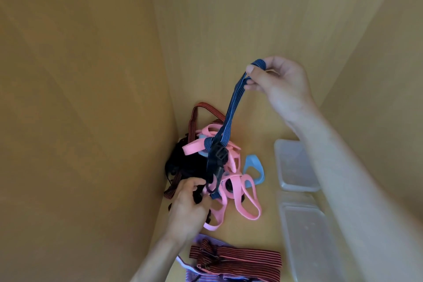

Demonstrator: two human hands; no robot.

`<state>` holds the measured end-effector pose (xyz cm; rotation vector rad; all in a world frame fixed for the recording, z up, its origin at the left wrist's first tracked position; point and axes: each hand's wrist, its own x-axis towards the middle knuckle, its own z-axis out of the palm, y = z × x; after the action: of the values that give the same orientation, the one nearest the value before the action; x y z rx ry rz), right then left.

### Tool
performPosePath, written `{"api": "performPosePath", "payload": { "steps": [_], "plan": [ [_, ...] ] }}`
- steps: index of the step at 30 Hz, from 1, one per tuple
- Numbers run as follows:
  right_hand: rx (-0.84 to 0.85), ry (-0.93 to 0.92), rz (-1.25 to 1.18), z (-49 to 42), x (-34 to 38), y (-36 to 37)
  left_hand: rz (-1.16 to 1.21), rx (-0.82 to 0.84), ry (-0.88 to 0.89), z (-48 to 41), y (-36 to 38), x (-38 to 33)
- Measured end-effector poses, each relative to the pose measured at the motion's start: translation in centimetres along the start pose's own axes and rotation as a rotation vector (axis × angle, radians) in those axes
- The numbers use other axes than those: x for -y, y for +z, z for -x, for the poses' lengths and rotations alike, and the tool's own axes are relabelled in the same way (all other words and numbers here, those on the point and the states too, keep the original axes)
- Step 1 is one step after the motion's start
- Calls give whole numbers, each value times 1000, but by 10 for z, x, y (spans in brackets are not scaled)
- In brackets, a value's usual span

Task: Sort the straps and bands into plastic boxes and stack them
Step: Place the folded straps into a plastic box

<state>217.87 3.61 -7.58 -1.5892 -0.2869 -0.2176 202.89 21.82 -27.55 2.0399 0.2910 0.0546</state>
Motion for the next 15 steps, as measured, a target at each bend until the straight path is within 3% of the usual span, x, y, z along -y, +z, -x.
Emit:
{"api": "performPosePath", "payload": {
  "steps": [15],
  "plan": [
    [-53, -174, -129, 5, 62, -10, 12, 19, 29, -59, 36, -48]
  ]
}}
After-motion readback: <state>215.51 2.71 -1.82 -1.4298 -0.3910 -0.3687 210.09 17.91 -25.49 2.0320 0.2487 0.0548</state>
